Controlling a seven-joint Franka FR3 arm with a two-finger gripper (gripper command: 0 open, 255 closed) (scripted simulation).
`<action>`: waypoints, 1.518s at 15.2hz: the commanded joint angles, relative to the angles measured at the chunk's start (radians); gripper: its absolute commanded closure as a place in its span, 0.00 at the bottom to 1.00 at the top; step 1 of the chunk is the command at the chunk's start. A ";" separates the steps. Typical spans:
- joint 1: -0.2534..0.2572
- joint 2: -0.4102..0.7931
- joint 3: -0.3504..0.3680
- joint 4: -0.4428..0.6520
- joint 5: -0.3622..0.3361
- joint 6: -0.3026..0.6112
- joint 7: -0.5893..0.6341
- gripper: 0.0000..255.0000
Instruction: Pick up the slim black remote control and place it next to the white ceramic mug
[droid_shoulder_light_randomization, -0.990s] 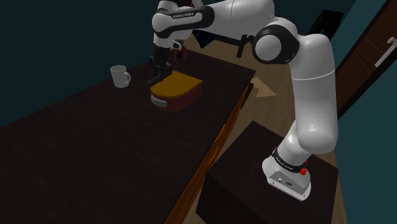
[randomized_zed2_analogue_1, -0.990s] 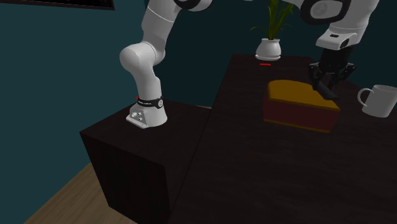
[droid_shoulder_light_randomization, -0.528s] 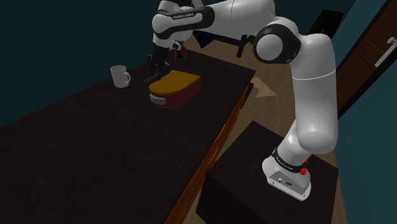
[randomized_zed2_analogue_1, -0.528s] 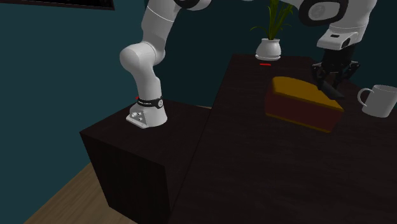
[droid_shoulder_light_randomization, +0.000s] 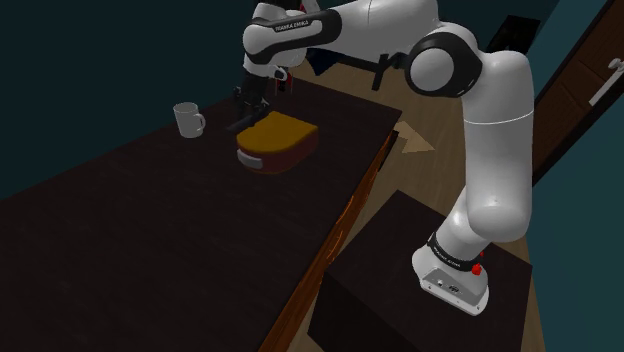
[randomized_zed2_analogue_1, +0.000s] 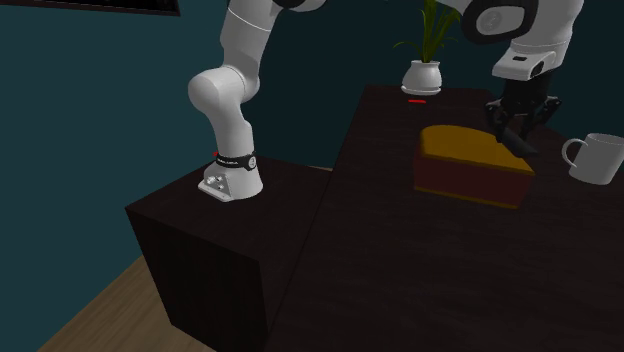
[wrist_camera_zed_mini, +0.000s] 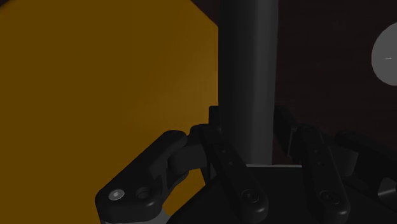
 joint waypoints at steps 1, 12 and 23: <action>0.003 0.129 -0.001 0.009 -0.007 -0.004 0.009 1.00; 0.000 0.116 -0.005 0.020 -0.008 -0.029 0.011 0.00; -0.012 0.083 -0.008 0.060 -0.017 -0.102 0.017 0.00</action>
